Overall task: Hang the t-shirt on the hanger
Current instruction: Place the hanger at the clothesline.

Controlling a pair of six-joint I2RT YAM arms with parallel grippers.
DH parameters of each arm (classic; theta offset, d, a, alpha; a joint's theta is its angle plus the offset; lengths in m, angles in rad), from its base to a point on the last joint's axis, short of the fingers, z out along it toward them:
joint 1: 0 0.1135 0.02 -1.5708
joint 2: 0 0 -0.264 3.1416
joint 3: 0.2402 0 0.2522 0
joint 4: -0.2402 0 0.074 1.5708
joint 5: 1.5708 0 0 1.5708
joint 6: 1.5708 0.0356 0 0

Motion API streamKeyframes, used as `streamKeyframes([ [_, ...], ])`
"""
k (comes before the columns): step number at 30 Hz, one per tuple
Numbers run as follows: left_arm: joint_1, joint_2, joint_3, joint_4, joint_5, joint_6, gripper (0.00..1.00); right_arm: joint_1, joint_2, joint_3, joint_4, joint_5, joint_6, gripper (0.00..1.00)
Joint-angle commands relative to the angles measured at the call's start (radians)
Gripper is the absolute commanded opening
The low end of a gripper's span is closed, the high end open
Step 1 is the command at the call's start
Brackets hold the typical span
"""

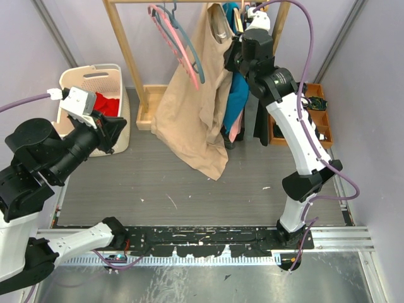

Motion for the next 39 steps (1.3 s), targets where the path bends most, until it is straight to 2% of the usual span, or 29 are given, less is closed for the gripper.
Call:
streamKeyframes([
  [1, 0.003, 0.004, -0.013, 0.042, 0.001, -0.007, 0.13, -0.007, -0.070, -0.006, 0.045, 0.067, 0.036, 0.01],
  [2, 0.003, 0.006, -0.015, 0.045, 0.001, -0.009, 0.13, -0.007, -0.073, -0.011, 0.046, 0.058, 0.036, 0.03],
  [7, 0.003, 0.010, -0.036, 0.064, 0.008, -0.019, 0.13, -0.007, -0.093, -0.042, 0.063, 0.023, 0.041, 0.27],
  [11, 0.003, 0.013, -0.045, 0.070, 0.013, -0.024, 0.13, -0.007, -0.111, -0.069, 0.080, 0.000, 0.043, 0.33],
  [15, 0.004, 0.014, -0.056, 0.076, 0.012, -0.027, 0.14, -0.007, -0.126, -0.076, 0.089, -0.026, 0.048, 0.53],
  [21, 0.003, 0.003, -0.115, 0.112, -0.011, -0.041, 0.18, -0.007, -0.182, -0.080, 0.078, -0.030, 0.042, 0.75],
  [26, 0.003, 0.006, -0.192, 0.169, -0.018, -0.062, 0.27, -0.007, -0.271, -0.097, 0.033, -0.041, 0.040, 0.89],
  [28, 0.003, 0.011, -0.240, 0.199, -0.024, -0.074, 0.33, -0.007, -0.321, -0.130, 0.026, -0.044, 0.036, 0.99],
  [34, 0.005, 0.053, -0.365, 0.333, -0.046, -0.109, 0.46, -0.006, -0.465, -0.229, -0.022, -0.055, 0.021, 1.00],
  [39, 0.055, 0.155, -0.421, 0.437, -0.025, -0.137, 0.59, -0.007, -0.632, -0.403, -0.047, -0.056, 0.024, 1.00],
])
